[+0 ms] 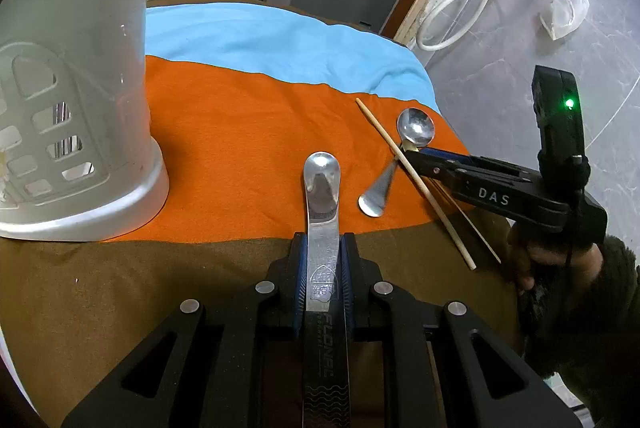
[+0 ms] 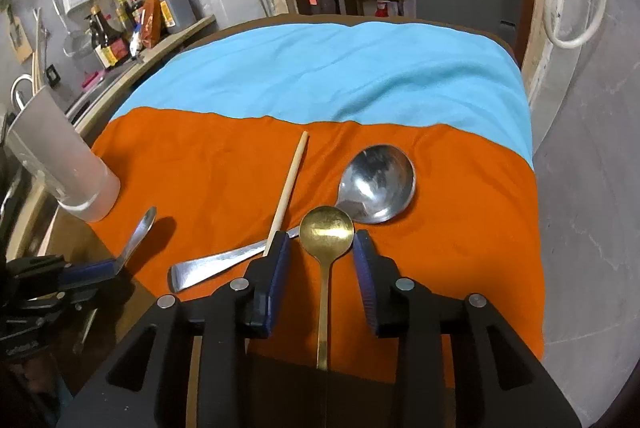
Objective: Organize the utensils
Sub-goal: 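Grasp the gold spoon with the right gripper while the left gripper holds the knife, then lift the gold spoon and knife and carry them over the white caddy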
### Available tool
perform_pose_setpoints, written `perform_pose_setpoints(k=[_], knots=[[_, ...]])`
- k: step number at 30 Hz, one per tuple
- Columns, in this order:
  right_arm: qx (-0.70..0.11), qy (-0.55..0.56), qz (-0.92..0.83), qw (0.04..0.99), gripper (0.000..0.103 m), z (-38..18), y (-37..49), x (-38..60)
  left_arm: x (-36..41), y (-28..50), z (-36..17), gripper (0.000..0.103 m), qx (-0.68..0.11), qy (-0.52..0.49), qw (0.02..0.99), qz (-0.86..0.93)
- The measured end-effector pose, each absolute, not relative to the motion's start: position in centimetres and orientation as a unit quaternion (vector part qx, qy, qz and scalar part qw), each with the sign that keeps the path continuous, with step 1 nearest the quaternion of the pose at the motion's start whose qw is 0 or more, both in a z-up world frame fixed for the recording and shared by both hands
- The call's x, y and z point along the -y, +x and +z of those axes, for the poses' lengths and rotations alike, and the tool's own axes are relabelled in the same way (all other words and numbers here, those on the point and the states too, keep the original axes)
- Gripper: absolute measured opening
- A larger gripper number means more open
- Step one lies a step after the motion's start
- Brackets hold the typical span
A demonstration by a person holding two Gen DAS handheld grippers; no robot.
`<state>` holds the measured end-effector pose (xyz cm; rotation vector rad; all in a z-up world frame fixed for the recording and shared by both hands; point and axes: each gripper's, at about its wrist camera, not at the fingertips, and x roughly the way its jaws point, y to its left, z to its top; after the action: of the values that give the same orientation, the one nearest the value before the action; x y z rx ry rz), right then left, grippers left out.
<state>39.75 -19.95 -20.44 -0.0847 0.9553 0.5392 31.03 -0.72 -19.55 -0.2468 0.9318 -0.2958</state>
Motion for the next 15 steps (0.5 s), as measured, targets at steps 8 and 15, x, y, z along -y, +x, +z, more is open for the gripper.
perform_pose_setpoints(k=[8, 15], knots=[[-0.456, -0.019, 0.258, 0.851, 0.027, -20.5, 40.8, 20.3, 0.7, 31.0, -19.6, 0.013, -0.446, -0.123, 0.875, -0.144], [-0.433, 0.006, 0.253, 0.865, 0.025, -19.4, 38.7, 20.9, 0.5, 30.1, -18.7, 0.013, -0.412, -0.119, 0.895, -0.126]])
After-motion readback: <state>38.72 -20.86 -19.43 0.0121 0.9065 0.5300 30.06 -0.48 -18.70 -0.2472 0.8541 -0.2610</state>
